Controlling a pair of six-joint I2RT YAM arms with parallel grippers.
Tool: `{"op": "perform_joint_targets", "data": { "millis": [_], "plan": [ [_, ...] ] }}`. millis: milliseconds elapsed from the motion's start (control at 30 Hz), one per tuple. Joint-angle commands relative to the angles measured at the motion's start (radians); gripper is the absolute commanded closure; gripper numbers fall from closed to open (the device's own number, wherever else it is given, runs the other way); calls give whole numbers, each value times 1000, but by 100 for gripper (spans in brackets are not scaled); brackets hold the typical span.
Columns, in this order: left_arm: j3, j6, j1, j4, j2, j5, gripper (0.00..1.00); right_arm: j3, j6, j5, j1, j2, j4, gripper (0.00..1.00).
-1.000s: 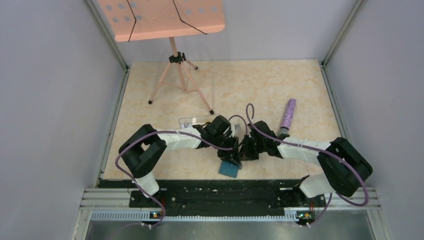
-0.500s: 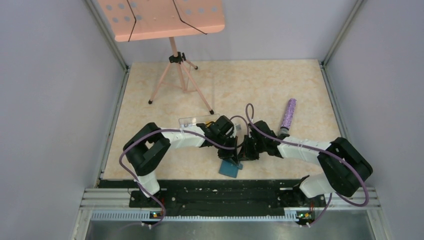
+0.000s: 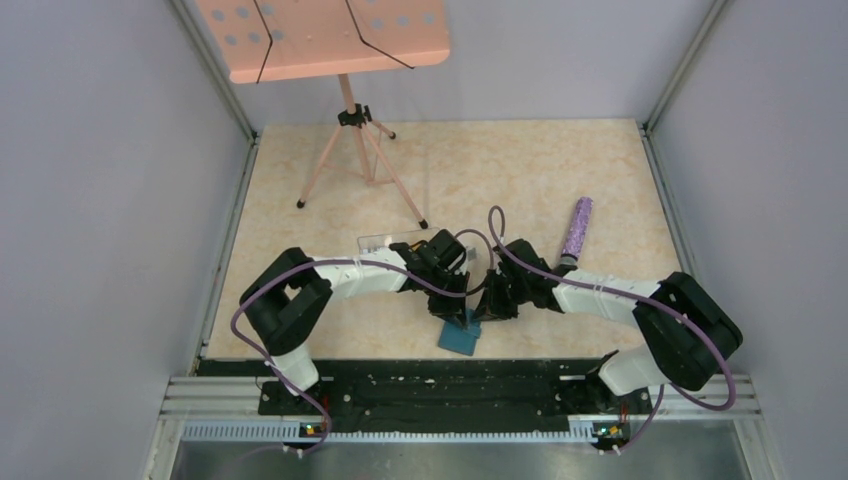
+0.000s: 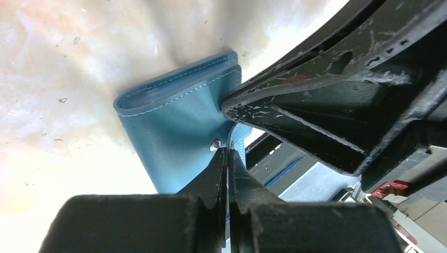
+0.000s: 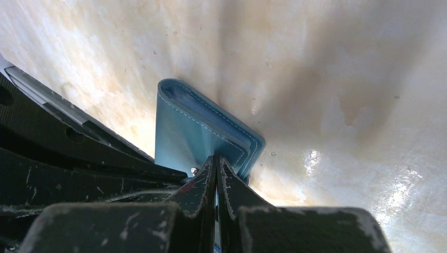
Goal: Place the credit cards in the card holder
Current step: Close the card holder at the corner of the board.
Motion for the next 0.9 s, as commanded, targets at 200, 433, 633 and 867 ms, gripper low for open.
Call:
{"op": "perform_joint_targets", "data": {
  "millis": [200,433,633,867],
  "plan": [
    [36,30,11,-25,-28,-46,100,13,-40,33,-4,23,-67,100],
    [47,45,15,-42,-11,-66,100,9,-40,28,-4,22,-60,100],
    [50,57,15,-50,11,-70,100,12,-42,20,-4,18,-56,100],
    [34,71,15,-48,26,-92,100,11,-48,8,-4,-3,-43,100]
  ]
}}
